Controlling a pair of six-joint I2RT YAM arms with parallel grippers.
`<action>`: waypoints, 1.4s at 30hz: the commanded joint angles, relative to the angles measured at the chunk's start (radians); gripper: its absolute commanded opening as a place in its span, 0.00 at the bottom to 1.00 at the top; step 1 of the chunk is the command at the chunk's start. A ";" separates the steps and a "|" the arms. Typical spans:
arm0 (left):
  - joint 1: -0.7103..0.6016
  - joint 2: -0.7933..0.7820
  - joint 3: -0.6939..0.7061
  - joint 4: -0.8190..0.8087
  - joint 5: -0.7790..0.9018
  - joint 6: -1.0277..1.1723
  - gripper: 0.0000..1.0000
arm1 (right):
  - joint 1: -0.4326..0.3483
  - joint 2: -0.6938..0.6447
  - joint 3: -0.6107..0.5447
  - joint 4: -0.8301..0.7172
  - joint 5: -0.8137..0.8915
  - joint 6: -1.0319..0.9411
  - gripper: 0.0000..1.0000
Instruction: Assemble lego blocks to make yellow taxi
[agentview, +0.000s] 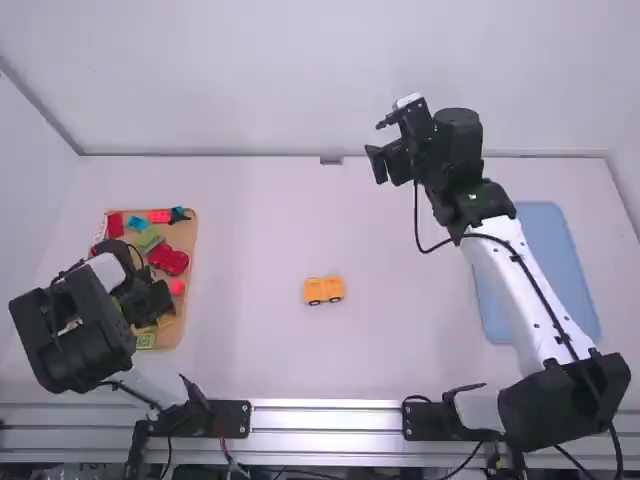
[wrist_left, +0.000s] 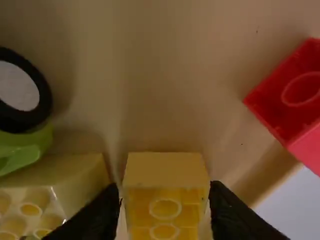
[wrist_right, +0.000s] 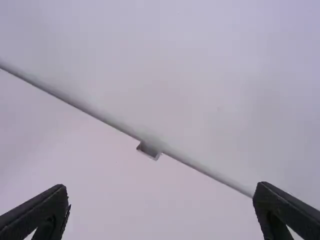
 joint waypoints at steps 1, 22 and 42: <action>-0.002 0.013 -0.016 -0.015 -0.003 -0.010 0.45 | -0.001 0.007 0.035 0.000 -0.003 0.002 0.98; -0.002 0.011 0.025 -0.032 0.022 0.028 0.21 | 0.028 0.007 0.035 0.003 0.001 -0.002 0.98; -0.320 -0.410 0.122 0.102 0.336 0.232 0.11 | 0.028 0.180 0.035 0.102 -0.270 -0.001 0.98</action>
